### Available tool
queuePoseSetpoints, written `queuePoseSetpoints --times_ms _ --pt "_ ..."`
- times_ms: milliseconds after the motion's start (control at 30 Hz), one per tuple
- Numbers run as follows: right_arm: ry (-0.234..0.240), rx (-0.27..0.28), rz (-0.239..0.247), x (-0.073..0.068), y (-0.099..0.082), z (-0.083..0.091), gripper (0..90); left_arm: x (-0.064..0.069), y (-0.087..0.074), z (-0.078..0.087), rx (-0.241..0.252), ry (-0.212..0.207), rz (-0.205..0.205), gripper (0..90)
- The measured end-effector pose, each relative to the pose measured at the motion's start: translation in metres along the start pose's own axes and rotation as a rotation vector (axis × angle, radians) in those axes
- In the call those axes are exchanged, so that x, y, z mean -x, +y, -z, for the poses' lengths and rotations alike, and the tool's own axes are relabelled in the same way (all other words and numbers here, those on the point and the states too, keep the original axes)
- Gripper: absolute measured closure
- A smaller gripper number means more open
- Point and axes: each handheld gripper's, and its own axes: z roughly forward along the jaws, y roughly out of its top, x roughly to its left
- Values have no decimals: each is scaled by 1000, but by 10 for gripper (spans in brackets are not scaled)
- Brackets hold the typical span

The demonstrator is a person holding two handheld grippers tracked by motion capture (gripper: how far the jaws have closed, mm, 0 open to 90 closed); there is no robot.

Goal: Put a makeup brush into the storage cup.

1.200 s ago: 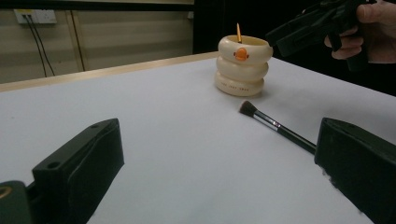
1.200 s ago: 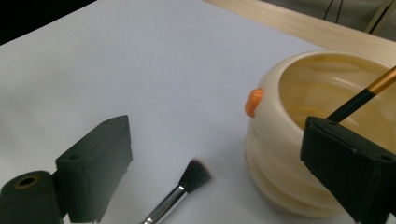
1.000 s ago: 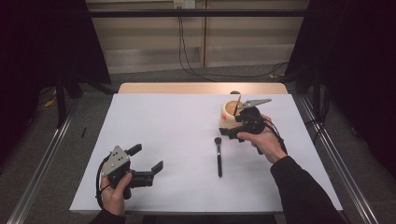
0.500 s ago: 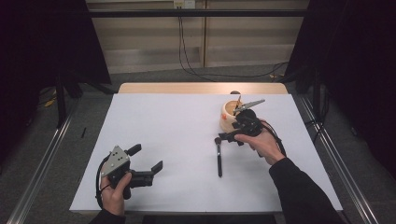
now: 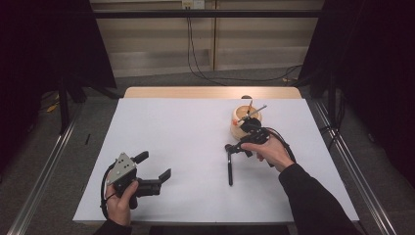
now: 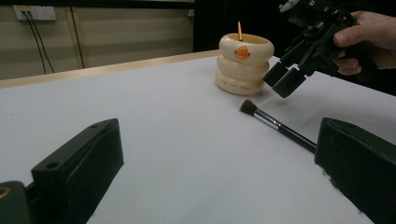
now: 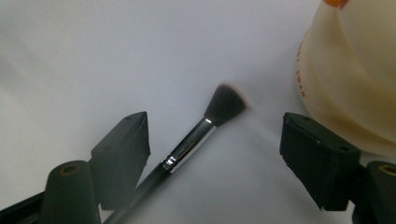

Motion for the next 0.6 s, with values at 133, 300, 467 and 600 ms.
queuePoseSetpoints --times_ms 133,300,467,600 --pt "5 -52 -11 -1 3 -6 271 0 0 0 -4 6 -2 10" --pt "10 -114 -22 -1 7 -13 303 0 0 1 -1 7 -1 11" --pt "0 -135 -50 1 8 -17 350 0 0 0 -2 6 -2 11" --pt "1 -176 -67 1 8 -20 359 0 0 0 -3 13 6 12"
